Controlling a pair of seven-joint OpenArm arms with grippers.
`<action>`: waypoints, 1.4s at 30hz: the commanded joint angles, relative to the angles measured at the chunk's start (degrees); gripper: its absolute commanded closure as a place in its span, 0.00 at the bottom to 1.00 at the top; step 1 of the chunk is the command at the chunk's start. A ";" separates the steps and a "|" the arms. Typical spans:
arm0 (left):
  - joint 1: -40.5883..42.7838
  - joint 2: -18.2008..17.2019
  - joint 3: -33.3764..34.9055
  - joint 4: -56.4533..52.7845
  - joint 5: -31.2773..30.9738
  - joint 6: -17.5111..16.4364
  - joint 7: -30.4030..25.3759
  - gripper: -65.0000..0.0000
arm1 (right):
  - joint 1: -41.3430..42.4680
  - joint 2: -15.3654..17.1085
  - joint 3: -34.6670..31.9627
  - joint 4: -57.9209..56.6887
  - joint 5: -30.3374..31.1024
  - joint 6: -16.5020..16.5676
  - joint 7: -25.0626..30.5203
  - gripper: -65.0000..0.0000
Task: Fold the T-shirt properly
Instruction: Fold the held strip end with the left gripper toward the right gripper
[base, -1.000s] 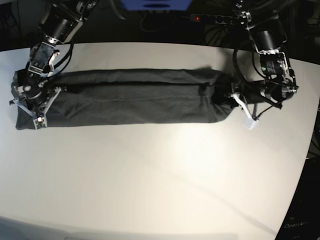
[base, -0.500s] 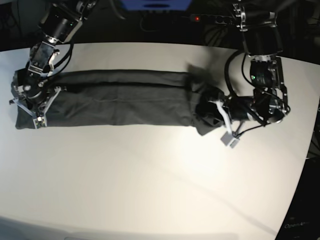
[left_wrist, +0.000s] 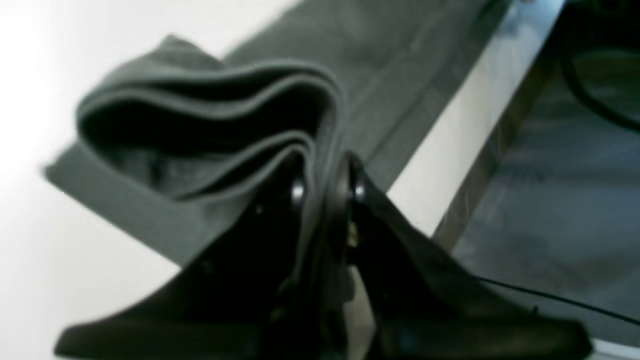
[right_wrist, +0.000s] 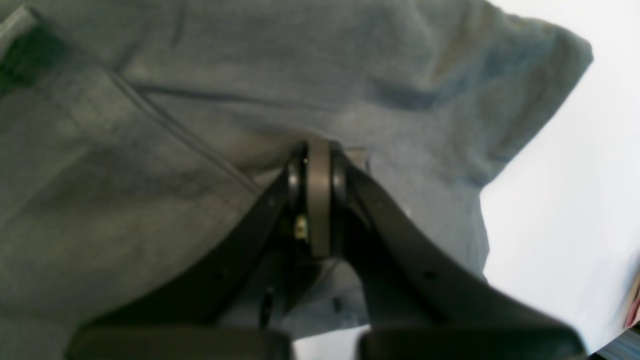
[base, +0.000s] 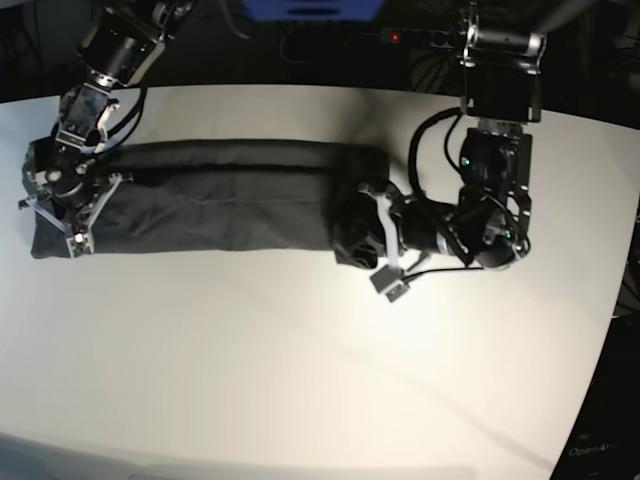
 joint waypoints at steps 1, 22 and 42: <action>-2.03 0.31 0.63 0.59 -1.36 -0.17 -0.64 0.96 | -0.99 -0.36 0.12 -0.98 -2.00 1.96 -5.63 1.00; -3.52 9.98 4.14 0.50 -1.36 4.45 -6.22 0.96 | -1.87 -1.15 0.03 -0.98 -2.00 1.96 -5.63 1.00; -4.93 12.53 9.15 -9.35 -1.27 4.45 -13.70 0.95 | -2.05 -1.85 0.03 -0.98 -2.00 1.96 -3.69 1.00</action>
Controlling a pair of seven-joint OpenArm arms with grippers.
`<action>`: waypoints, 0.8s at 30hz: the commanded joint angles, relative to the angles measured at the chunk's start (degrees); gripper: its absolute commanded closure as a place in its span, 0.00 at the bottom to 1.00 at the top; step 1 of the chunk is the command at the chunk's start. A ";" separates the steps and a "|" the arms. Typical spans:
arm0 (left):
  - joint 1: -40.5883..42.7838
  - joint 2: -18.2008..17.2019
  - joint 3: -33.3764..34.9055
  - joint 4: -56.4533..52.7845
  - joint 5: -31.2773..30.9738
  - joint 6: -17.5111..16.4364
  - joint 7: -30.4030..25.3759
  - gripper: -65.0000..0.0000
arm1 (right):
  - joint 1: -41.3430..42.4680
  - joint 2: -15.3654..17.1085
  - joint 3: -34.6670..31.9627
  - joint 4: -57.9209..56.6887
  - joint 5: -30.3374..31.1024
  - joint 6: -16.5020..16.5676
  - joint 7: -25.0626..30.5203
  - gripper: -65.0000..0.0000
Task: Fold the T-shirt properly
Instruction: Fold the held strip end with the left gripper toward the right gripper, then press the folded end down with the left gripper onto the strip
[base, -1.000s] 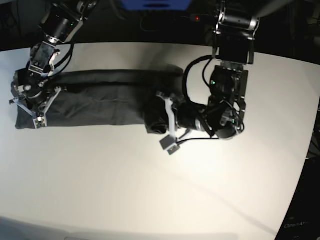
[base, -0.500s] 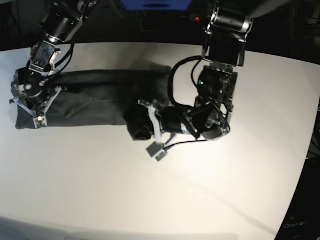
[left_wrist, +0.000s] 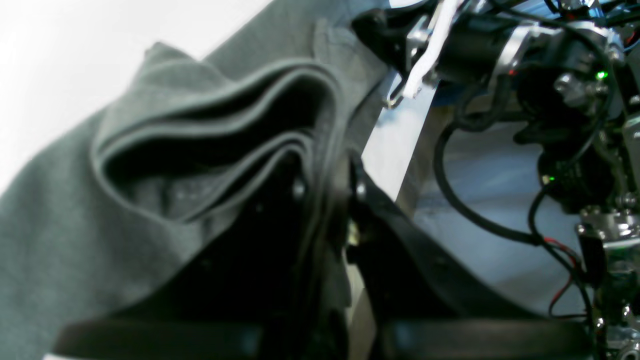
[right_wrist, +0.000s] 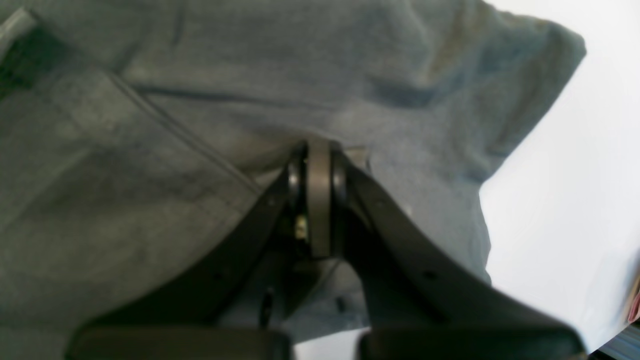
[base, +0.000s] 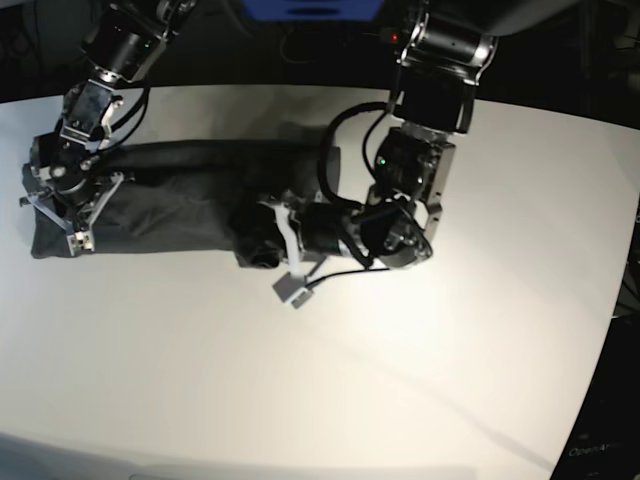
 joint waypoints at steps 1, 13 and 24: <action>-2.15 1.10 0.13 0.09 -1.51 -0.27 -1.09 0.95 | -1.22 -0.89 0.09 -1.22 -1.36 3.07 -5.81 1.00; -2.59 1.36 4.17 -1.23 -1.95 -0.36 -2.84 0.95 | -1.13 -0.89 0.09 -1.22 -1.36 3.07 -5.81 1.00; -3.73 1.36 6.46 -1.32 -1.60 -0.27 -2.93 0.86 | -0.87 -0.89 0.09 -1.22 -1.36 3.07 -5.72 1.00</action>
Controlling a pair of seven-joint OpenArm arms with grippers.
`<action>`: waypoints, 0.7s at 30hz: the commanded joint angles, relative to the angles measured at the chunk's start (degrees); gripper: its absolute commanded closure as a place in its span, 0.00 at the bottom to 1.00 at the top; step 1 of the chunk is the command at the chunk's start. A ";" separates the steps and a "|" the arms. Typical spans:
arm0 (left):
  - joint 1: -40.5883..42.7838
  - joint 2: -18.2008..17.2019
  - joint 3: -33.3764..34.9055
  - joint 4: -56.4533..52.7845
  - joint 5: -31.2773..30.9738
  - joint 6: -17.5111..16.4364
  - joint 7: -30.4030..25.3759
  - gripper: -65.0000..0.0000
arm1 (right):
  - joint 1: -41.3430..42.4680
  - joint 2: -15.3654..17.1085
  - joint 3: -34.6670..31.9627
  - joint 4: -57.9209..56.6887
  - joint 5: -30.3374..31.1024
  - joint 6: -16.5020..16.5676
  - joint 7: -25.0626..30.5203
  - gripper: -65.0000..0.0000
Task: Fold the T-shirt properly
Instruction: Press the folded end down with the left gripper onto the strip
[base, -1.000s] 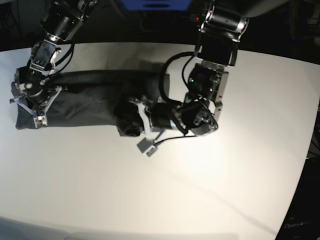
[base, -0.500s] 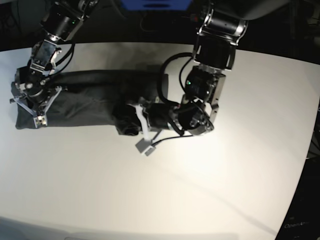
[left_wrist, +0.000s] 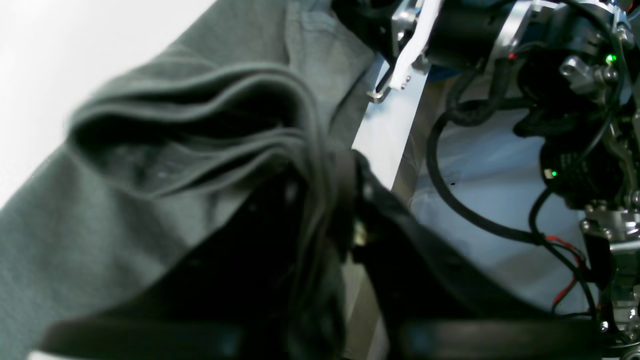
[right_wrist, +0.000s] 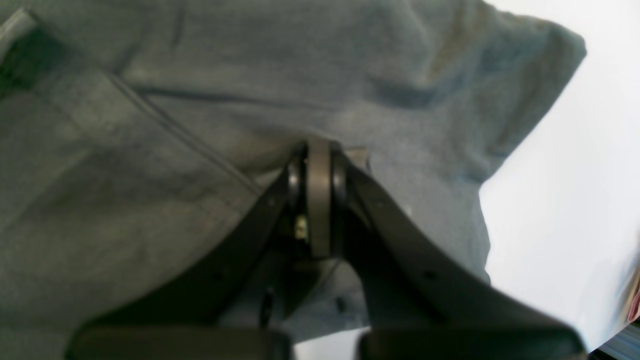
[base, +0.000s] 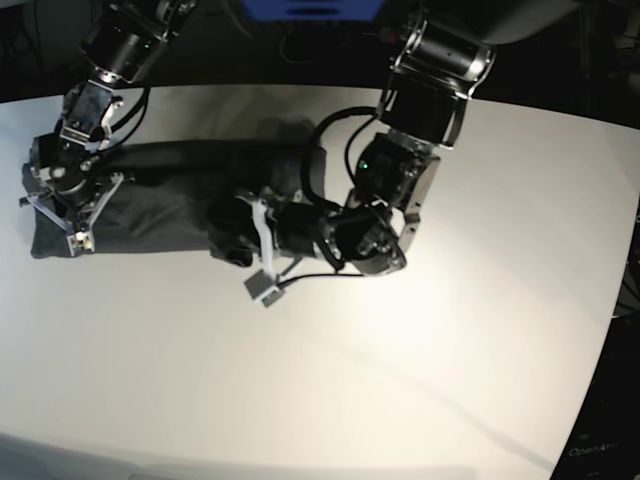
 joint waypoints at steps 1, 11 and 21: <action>-1.46 0.75 0.07 0.87 -1.54 -0.29 -0.94 0.83 | -1.02 -0.89 0.05 -1.24 -1.34 3.03 -5.53 1.00; -2.60 0.75 0.07 1.04 -1.80 -0.29 -0.94 0.53 | -1.28 -0.89 -1.89 -1.24 -1.34 3.03 -5.53 1.00; -2.25 -1.62 -0.37 1.40 -2.06 -0.73 -0.94 0.74 | -1.20 -0.98 -1.97 -1.24 -1.34 3.03 -5.53 1.00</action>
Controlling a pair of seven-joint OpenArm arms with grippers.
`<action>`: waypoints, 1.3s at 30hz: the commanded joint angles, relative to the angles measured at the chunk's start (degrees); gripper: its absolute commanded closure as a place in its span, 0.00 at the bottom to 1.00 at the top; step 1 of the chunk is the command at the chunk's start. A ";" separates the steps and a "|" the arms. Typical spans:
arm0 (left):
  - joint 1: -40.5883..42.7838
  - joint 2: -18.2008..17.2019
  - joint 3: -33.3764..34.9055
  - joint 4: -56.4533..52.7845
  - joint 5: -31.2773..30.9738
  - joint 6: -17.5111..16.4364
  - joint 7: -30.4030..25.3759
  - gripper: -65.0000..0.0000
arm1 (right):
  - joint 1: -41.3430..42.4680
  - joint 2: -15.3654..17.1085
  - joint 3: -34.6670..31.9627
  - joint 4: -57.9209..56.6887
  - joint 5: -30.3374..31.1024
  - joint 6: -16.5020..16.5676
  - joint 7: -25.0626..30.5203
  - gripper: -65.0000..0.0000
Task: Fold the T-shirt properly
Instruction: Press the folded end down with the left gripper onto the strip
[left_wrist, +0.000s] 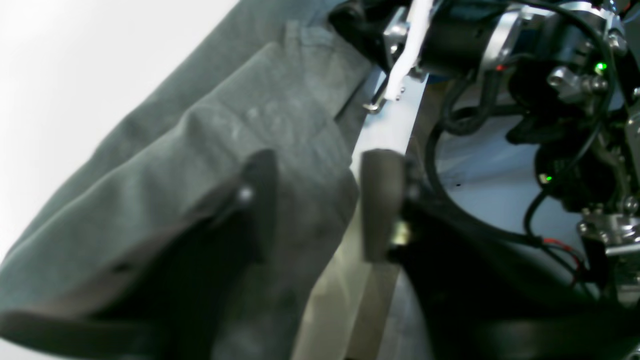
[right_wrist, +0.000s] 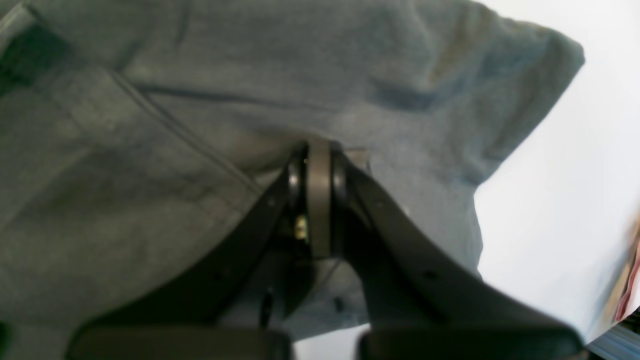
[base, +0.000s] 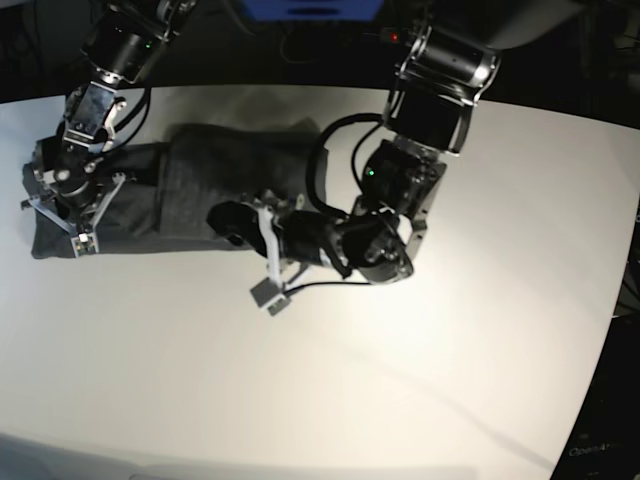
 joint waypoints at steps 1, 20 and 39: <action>-1.05 -0.25 -0.30 0.74 -1.10 -0.21 -0.61 0.84 | -1.17 -1.00 -0.18 -1.27 -0.03 3.49 -4.83 1.00; -0.17 -7.11 0.31 -5.24 -8.13 -0.47 -2.02 0.96 | -1.00 -1.00 -0.97 -1.27 -0.03 3.49 -4.83 1.00; 0.00 -7.90 0.31 -14.65 4.61 -0.56 -10.81 0.96 | -1.26 -0.21 -1.41 0.40 -0.12 3.49 -4.92 1.00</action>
